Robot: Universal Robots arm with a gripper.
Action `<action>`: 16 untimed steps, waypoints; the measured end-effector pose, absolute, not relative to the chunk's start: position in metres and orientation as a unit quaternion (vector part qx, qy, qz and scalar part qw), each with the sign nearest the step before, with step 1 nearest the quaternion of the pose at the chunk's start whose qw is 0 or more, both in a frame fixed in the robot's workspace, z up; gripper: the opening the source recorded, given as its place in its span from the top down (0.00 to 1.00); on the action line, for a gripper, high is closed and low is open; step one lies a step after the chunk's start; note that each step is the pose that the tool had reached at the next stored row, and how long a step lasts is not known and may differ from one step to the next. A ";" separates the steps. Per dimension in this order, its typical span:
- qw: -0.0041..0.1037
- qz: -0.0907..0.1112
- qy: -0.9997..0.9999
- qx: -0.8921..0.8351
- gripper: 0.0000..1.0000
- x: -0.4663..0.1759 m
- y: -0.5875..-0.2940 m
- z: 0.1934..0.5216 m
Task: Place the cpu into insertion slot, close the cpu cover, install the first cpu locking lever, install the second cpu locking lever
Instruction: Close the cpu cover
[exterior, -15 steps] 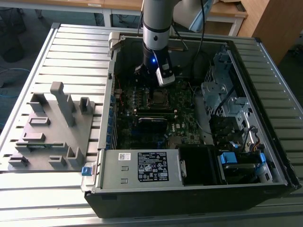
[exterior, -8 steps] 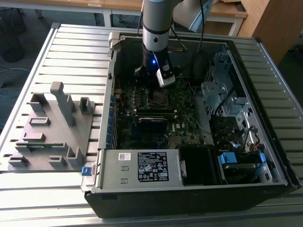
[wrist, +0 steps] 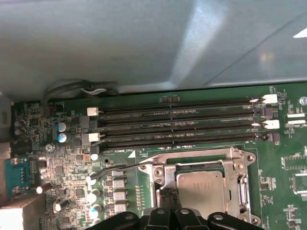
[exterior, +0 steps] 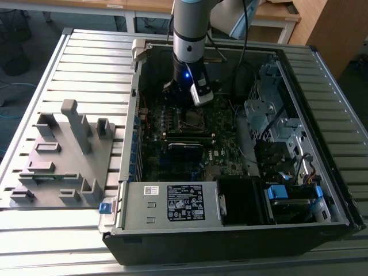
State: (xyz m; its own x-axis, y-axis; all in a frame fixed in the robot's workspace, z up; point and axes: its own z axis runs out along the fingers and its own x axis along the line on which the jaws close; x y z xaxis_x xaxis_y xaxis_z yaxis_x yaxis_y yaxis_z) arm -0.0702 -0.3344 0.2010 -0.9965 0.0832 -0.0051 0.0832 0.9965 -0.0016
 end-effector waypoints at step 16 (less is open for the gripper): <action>0.003 -0.001 0.999 0.037 0.90 -0.070 -0.334 0.199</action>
